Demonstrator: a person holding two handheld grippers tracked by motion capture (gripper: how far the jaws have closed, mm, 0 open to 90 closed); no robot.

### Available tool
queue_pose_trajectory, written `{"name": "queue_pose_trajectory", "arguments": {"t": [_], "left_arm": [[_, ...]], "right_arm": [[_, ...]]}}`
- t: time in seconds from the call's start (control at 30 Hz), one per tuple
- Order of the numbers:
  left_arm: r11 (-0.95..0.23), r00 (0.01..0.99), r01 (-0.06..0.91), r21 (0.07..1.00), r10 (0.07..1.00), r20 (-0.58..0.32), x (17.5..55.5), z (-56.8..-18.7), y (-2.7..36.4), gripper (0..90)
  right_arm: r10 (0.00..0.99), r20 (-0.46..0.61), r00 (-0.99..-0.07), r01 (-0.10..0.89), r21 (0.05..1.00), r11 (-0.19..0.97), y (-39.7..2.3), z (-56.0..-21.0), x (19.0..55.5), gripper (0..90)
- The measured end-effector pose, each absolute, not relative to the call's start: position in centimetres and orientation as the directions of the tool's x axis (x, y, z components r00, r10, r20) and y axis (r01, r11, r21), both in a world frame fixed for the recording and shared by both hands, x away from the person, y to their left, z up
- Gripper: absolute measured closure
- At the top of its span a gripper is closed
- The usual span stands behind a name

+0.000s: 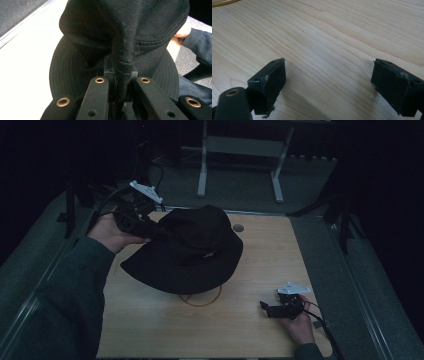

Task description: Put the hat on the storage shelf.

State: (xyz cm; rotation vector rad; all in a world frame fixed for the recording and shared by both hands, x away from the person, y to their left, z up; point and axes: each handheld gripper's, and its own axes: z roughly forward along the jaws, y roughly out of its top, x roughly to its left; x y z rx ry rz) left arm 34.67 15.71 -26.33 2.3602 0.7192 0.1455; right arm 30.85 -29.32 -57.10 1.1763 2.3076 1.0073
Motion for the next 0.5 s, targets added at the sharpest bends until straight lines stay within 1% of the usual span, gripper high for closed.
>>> {"name": "queue_pose_trajectory", "arguments": {"t": [0.27, 0.5], "left_arm": [[-0.653, 0.837, 0.467, 0.596, 0.544, -0.059, 35.0, -27.3, 14.9, 82.8], [-0.654, 0.836, 0.48, 0.584, 0.543, -0.079, 35.2, -28.2, 15.0, 80.4]], "right_arm": [[0.808, 0.002, -0.589, 0.551, 0.732, 0.399, -29.3, -57.1, 30.8, 12.2], [0.808, 0.001, -0.589, 0.55, 0.733, 0.401, -29.3, -57.1, 30.8, 12.2]]}}
